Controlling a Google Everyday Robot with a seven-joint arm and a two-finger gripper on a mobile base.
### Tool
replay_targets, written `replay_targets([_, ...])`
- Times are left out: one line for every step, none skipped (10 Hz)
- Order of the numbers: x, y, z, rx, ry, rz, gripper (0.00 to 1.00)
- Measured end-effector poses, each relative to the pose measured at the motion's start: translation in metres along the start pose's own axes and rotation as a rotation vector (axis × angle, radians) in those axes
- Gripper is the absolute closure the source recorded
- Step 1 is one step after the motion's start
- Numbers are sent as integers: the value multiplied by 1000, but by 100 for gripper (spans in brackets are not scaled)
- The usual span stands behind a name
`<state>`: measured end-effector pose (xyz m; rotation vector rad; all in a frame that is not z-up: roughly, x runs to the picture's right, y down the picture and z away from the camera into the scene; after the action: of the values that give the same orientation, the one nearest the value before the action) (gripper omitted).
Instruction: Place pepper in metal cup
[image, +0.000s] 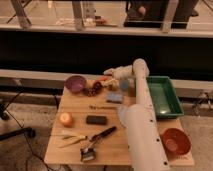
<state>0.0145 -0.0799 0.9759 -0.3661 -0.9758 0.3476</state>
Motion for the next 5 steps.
replay_targets([0,0,0,1,0,0,20])
replay_targets([0,0,-1,1,0,0,20])
replay_targets([0,0,-1,1,0,0,20])
replay_targets([1,0,0,1,0,1,20])
replay_targets([2,1,0,0,2,2,20])
